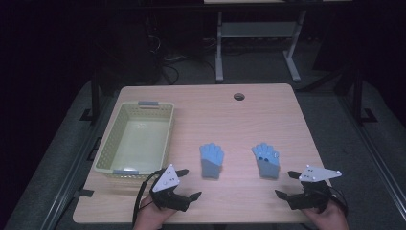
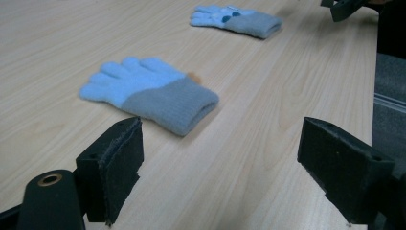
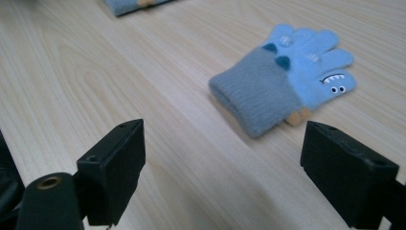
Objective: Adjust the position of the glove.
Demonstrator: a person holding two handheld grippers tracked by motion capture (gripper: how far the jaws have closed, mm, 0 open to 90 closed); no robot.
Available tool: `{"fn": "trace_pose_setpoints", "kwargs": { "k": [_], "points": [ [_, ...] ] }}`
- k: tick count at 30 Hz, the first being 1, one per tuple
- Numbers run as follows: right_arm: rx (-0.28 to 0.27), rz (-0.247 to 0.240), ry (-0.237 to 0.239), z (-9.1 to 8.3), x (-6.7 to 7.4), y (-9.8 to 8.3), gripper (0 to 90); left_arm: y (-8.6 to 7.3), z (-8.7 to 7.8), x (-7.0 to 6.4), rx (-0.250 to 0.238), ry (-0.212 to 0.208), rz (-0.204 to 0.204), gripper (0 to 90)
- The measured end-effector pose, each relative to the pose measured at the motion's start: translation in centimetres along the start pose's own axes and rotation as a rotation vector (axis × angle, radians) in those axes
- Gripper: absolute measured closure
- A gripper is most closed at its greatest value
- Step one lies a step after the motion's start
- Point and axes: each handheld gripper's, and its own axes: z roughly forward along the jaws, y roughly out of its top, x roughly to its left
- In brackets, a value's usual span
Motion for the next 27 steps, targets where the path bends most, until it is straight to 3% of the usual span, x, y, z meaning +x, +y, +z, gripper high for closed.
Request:
{"fn": "trace_pose_setpoints", "kwargs": {
  "k": [5,8,11,18,27],
  "points": [
    [-0.011,0.009,0.003,-0.2,-0.2,0.6,15.2,0.0,0.4,0.2,0.008,-0.016,-0.016,15.3],
    [0.004,-0.019,0.001,-0.2,-0.2,1.4,15.8,-0.1,0.7,0.1,0.023,-0.026,-0.017,15.3],
    [0.042,-0.047,0.022,0.4,-0.5,2.6,20.4,-0.1,0.6,0.0,0.025,-0.025,-0.015,15.3],
    [0.094,-0.050,0.033,2.2,-2.2,4.2,27.4,-0.1,0.5,-0.1,0.024,-0.022,-0.017,15.3],
    [0.239,-0.040,0.047,5.8,-4.9,6.8,45.1,0.2,0.6,-0.2,0.023,-0.031,-0.001,15.5]
  ]
}}
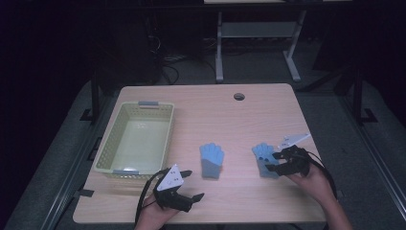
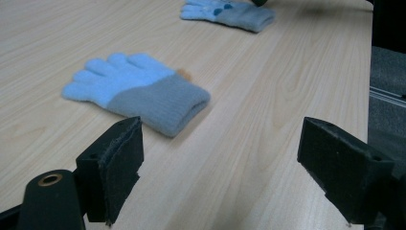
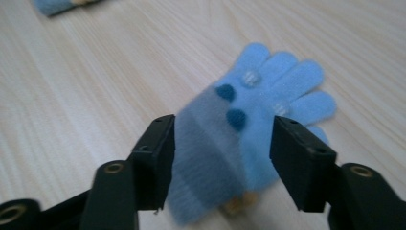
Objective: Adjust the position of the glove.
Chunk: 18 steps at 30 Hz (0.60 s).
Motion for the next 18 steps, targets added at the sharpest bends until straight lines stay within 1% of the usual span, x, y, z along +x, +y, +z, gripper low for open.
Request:
{"fn": "trace_pose_setpoints", "kwargs": {
  "k": [1,2,3,4,5,8,9,10,11,12,13,14,15,16,17,18],
  "points": [
    [0.028,-0.011,0.002,0.6,-0.4,0.4,48.2,0.0,0.1,-0.1,-0.013,-0.003,-0.014,15.5],
    [0.034,-0.003,0.009,0.9,-0.5,0.4,50.3,0.0,0.1,0.0,-0.006,-0.004,-0.006,15.6],
    [0.034,-0.003,0.009,0.9,-0.5,0.4,50.3,0.0,0.1,0.0,-0.006,-0.004,-0.006,15.6],
    [0.066,-0.001,0.018,1.6,-0.9,0.4,57.2,0.0,0.1,0.0,-0.007,-0.003,-0.006,15.6],
    [0.073,0.000,0.016,1.8,-0.9,0.3,58.6,0.0,0.1,-0.1,-0.006,-0.006,-0.004,15.6],
    [0.070,0.000,0.013,1.9,-1.0,0.4,65.6,0.0,0.1,-0.1,-0.007,-0.006,-0.001,15.7],
    [0.070,0.000,0.013,1.9,-1.0,0.4,65.6,0.0,0.1,-0.1,-0.007,-0.005,0.001,15.7],
    [0.075,0.019,0.010,1.8,-1.1,0.4,74.2,0.1,0.0,0.0,-0.003,-0.004,0.009,15.7],
    [0.077,0.037,0.012,1.8,-1.3,0.4,78.1,0.1,0.0,0.0,-0.008,0.000,0.011,15.7],
    [0.081,0.051,0.019,1.8,-1.3,0.4,79.6,0.1,0.0,0.0,-0.010,0.003,0.013,15.7],
    [0.081,0.051,0.019,1.8,-1.3,0.4,79.6,0.0,-0.1,-0.1,-0.011,0.003,0.001,15.7],
    [0.083,0.061,0.024,1.7,-1.4,0.4,80.7,0.0,-0.1,-0.1,-0.008,0.005,0.003,15.8],
    [0.094,0.084,0.021,1.7,-1.4,0.6,81.3,0.0,-0.1,0.0,-0.008,0.006,-0.002,15.8],
    [0.105,0.101,0.007,1.3,-1.2,1.0,81.8,-0.1,-0.1,0.0,-0.007,0.008,-0.004,15.8],
    [0.105,0.101,0.007,1.3,-1.2,1.0,81.8,-0.1,-0.1,0.0,-0.007,0.008,-0.004,15.8],
    [0.091,0.098,0.004,0.7,-0.7,1.7,81.8,-0.1,-0.2,0.1,-0.006,0.010,-0.004,15.7]
  ]
}}
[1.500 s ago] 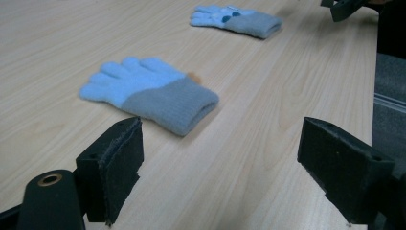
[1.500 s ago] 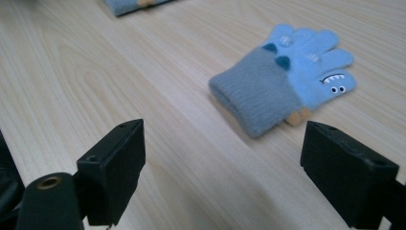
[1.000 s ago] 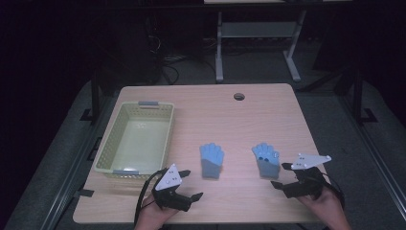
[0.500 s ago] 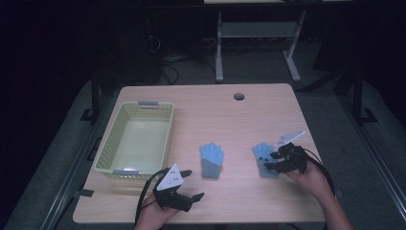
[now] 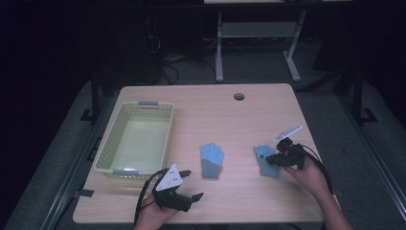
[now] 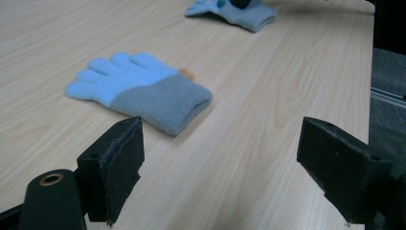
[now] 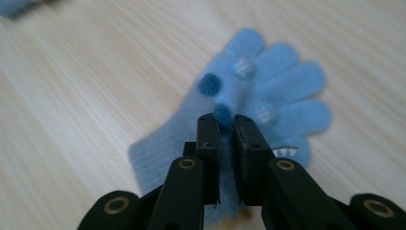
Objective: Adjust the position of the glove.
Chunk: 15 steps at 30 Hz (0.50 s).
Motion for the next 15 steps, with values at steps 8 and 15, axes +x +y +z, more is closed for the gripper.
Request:
{"fn": "trace_pose_setpoints", "kwargs": {
  "k": [8,15],
  "points": [
    [-0.049,-0.071,0.000,-1.9,3.4,4.1,81.8,0.0,-0.2,0.1,0.001,0.014,-0.002,15.9],
    [-0.094,-0.086,0.037,-1.7,5.9,7.3,81.4,0.0,-0.4,0.1,-0.007,0.022,-0.001,15.9]
  ]
}}
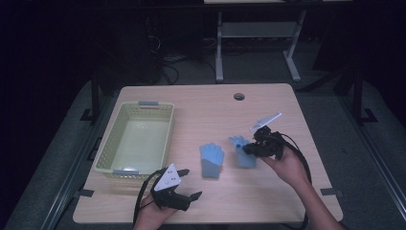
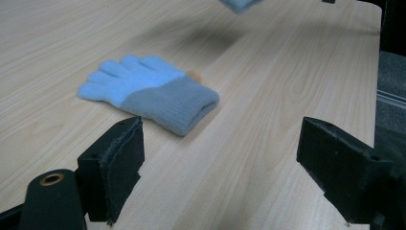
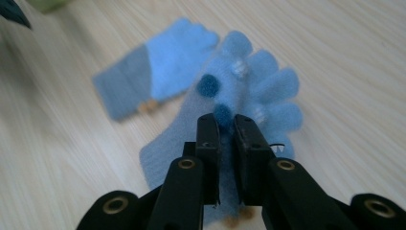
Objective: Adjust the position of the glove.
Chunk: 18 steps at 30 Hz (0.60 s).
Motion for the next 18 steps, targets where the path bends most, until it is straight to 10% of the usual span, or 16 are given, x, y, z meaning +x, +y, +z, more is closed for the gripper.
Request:
{"fn": "trace_pose_setpoints", "kwargs": {
  "k": [18],
  "points": [
    [0.059,-0.022,0.097,6.3,4.1,4.7,79.9,0.0,-0.4,0.0,-0.003,0.007,-0.004,15.9]
  ]
}}
